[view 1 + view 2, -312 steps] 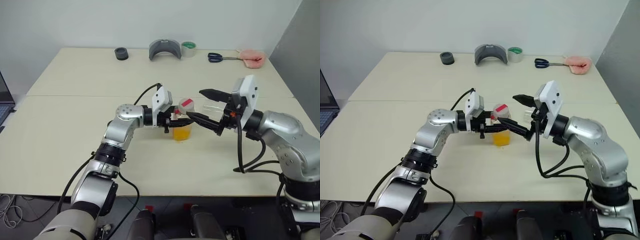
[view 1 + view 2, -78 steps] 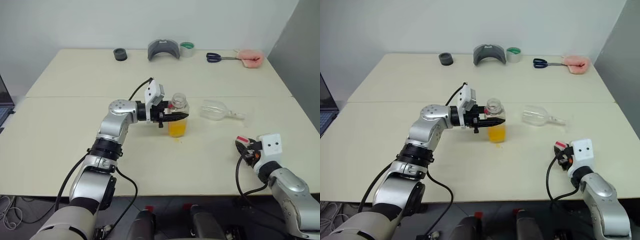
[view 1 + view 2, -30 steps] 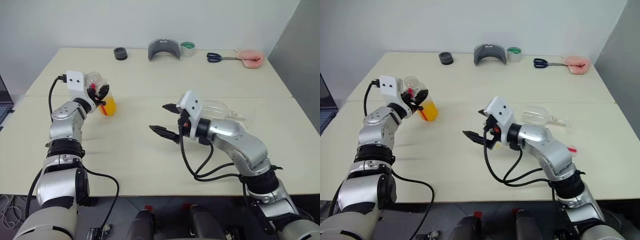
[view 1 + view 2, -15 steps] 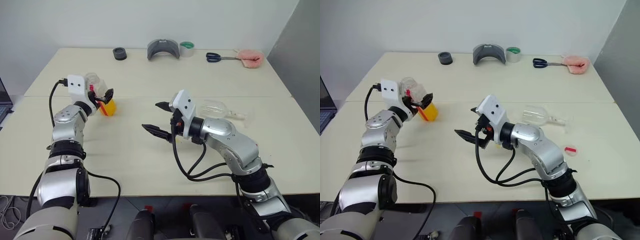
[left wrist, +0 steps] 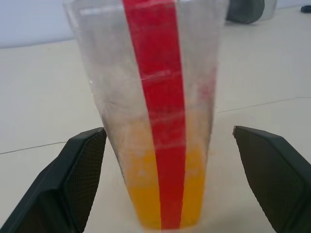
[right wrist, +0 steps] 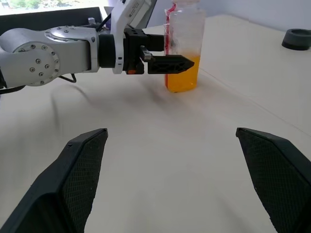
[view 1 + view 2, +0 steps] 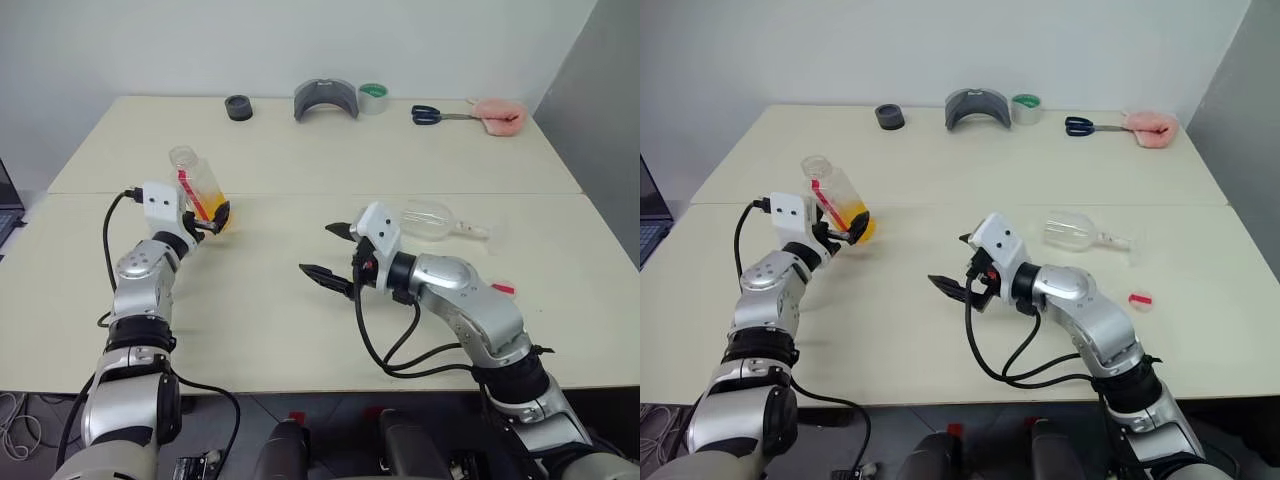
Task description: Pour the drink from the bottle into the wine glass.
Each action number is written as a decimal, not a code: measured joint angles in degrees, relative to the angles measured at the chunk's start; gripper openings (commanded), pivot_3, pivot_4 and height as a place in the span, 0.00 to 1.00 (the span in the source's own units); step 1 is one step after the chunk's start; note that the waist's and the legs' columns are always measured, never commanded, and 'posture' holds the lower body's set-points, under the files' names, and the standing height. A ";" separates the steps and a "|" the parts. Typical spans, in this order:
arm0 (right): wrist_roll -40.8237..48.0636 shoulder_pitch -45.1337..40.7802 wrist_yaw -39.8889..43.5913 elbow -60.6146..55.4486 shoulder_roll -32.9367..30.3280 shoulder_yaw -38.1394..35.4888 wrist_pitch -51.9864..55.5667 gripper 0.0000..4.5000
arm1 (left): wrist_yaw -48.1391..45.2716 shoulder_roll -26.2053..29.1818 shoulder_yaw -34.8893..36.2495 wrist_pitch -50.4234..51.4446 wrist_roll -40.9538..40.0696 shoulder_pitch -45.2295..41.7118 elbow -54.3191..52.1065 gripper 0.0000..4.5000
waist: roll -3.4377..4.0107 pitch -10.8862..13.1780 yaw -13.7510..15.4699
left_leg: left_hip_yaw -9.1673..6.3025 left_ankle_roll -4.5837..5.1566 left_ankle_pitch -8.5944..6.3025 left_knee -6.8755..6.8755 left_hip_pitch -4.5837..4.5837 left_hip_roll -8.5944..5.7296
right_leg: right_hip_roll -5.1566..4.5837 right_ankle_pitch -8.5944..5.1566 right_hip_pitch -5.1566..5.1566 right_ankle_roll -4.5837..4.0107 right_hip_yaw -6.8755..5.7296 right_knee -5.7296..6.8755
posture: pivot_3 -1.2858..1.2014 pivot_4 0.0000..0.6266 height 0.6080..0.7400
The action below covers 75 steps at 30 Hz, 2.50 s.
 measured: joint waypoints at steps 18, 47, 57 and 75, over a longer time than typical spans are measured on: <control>-8.43 18.43 -12.25 -17.02 -12.93 -11.89 8.76 1.00 | -7.67 -1.73 -9.08 19.43 -7.85 30.44 -50.42 0.99 | -0.01 -0.02 1.52 | 0.07 0.01 -0.01 0.02 0.07 -0.05 | -0.07 0.00 0.23 0.04 -0.02 -0.08 | 0.52 0.24 1.00; -55.98 -2.81 -13.07 16.51 -21.85 11.02 1.66 1.00 | -30.36 -2.57 -21.35 15.74 -7.99 11.70 -40.73 0.99 | 0.03 -0.01 0.30 | 0.18 0.01 -0.01 -0.02 0.11 -0.01 | 0.07 -0.03 0.18 -0.02 0.05 -0.08 | 0.52 0.24 1.00; -58.86 -4.56 -14.74 25.68 -18.33 10.16 -4.15 0.96 | -29.15 -3.82 -21.32 17.49 -8.01 10.88 -40.75 1.00 | 0.03 -0.02 0.19 | 0.19 0.01 -0.01 -0.01 0.15 0.00 | 0.07 -0.03 0.19 -0.02 0.06 -0.06 | 0.52 0.24 1.00; -57.58 -6.59 -15.75 32.48 -14.00 5.35 -8.86 0.05 | -26.24 -4.36 -21.29 18.82 -7.93 10.81 -41.09 1.00 | 0.03 -0.02 -0.06 | 0.19 0.00 0.00 -0.01 0.15 0.02 | 0.08 -0.02 0.20 -0.03 0.07 -0.04 | 0.52 0.24 1.00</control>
